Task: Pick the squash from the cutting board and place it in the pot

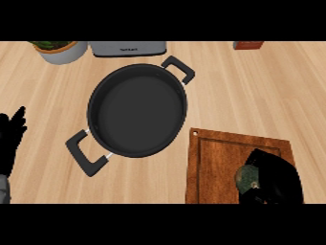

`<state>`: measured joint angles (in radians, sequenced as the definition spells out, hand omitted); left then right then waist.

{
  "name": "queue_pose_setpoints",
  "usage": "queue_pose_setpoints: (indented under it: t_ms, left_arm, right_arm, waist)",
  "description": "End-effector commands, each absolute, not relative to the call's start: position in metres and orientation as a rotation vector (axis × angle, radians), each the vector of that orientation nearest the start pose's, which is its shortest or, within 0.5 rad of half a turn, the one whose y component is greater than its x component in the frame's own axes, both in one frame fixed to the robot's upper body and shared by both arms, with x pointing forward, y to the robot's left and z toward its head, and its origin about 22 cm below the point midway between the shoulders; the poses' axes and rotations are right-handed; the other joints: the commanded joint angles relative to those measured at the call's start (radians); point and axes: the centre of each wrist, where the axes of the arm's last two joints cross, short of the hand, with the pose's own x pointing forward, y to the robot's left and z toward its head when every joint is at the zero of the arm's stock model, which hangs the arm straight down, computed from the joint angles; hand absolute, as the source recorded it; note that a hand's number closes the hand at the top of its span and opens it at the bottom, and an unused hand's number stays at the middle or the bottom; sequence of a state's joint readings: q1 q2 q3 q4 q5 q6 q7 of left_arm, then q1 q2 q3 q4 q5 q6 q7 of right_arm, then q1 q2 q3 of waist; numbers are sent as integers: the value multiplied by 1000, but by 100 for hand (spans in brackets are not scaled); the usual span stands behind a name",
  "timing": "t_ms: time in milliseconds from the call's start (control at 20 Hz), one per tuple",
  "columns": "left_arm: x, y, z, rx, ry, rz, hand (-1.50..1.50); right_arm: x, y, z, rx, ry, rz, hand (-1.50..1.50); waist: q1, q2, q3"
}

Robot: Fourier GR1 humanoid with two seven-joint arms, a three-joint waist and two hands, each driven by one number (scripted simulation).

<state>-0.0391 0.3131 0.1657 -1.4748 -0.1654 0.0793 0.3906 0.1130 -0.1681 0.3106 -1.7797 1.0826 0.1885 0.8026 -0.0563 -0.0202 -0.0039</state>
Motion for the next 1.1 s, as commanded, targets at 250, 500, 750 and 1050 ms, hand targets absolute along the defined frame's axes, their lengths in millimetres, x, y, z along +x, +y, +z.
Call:
queue_pose_setpoints:
  t_ms: [250, 500, 750, 1050]
  left_arm:
    - [250, 347, 29, 548, -1120, -72, 0]
    - [255, 341, 29, 536, -1133, -84, 0]
    - [258, 328, 37, 525, -1149, -95, 0]
    - [258, 330, 27, 519, -1150, -126, 0]
  right_arm:
    - [127, -145, 104, -1343, -853, 513, 150]
    - [103, -123, 155, -1462, -1188, 392, 150]
    - [87, -102, 185, -1530, -1440, 299, 150]
    - [92, -85, 191, -1519, -1499, 384, 150]
  waist:
    - [16, 2, 0]
    - [27, -1, -3]
    - [50, 6, -1]
    - [63, 15, -3]
